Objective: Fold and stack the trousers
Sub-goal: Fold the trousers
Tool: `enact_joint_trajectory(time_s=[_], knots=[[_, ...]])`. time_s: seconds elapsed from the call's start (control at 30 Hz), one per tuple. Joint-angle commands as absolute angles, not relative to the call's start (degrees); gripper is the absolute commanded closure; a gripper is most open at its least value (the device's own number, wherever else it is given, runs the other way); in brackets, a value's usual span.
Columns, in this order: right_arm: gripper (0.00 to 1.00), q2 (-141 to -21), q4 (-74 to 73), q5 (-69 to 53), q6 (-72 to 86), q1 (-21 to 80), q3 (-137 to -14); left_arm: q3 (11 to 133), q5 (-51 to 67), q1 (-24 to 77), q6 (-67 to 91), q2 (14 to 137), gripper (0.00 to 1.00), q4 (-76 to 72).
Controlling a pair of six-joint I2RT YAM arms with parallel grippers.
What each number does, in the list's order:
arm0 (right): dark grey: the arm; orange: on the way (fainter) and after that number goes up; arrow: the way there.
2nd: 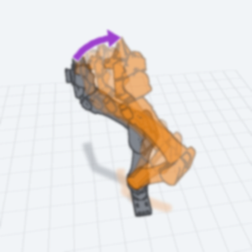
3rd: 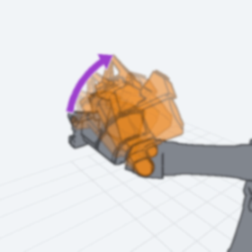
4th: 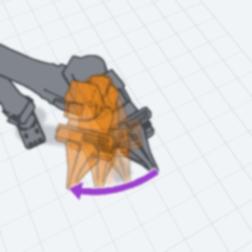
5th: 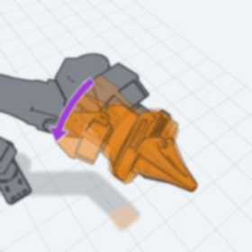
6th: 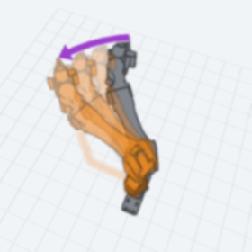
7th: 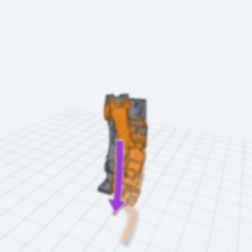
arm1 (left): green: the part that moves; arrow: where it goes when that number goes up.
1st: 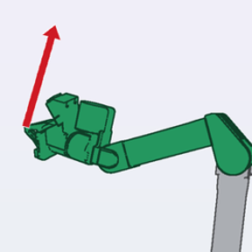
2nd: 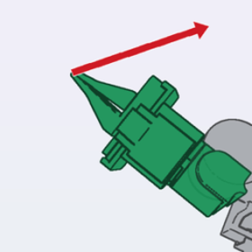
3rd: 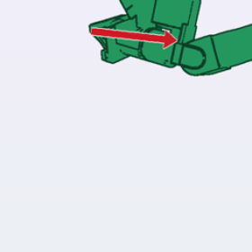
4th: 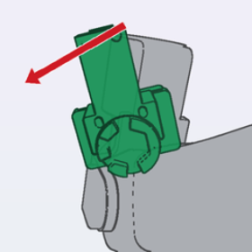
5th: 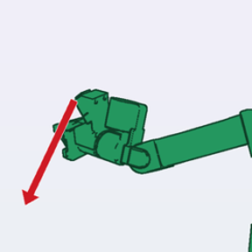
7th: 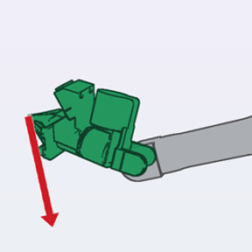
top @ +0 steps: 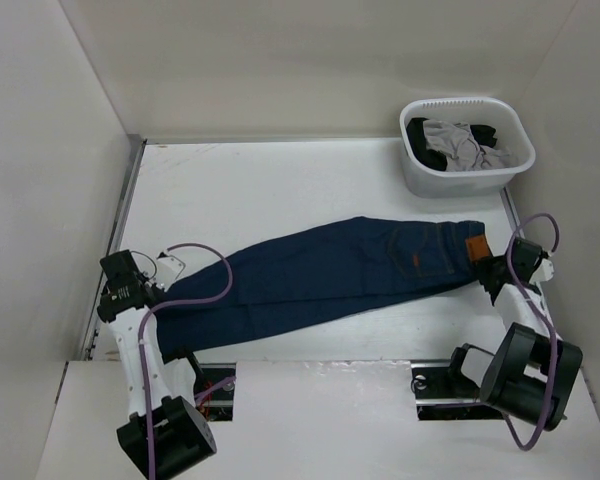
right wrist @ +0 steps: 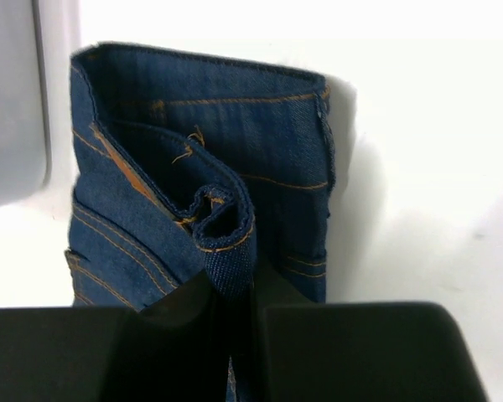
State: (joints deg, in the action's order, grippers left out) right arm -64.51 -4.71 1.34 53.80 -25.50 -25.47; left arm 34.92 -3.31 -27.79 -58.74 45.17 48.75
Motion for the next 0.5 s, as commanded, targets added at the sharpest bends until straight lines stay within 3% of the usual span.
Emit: enact_joint_trajectory(time_s=[0.0,0.13,0.2,0.23,0.27,0.4,0.47], knots=[[0.87,-61.44,-6.59,5.53,53.09,-27.81,-28.04,39.01,-5.10,-27.56,-62.13,44.47,1.00,50.97],[0.79,-65.81,-6.68,4.75,49.14,-29.31,-30.23,40.43,-5.28,-27.56,-63.45,45.09,1.00,54.03],[0.48,-68.28,-6.86,4.22,48.78,-29.31,-30.67,39.82,-4.14,-26.33,-66.25,44.13,0.93,60.78],[0.20,-68.90,-6.68,4.04,49.04,-29.31,-30.59,39.21,-4.04,-25.45,-67.66,43.08,0.86,63.78],[0.00,-69.25,-6.42,3.87,49.65,-29.31,-30.41,38.94,-4.22,-24.75,-68.89,41.76,0.79,66.24],[0.00,-70.66,-6.94,4.48,50.19,-29.14,-31.55,41.47,-5.01,-24.39,-73.29,38.85,0.48,74.07],[0.00,-72.50,-7.56,4.48,49.75,-28.79,-32.95,44.37,-4.31,-24.39,-74.53,40.51,0.43,77.77]])
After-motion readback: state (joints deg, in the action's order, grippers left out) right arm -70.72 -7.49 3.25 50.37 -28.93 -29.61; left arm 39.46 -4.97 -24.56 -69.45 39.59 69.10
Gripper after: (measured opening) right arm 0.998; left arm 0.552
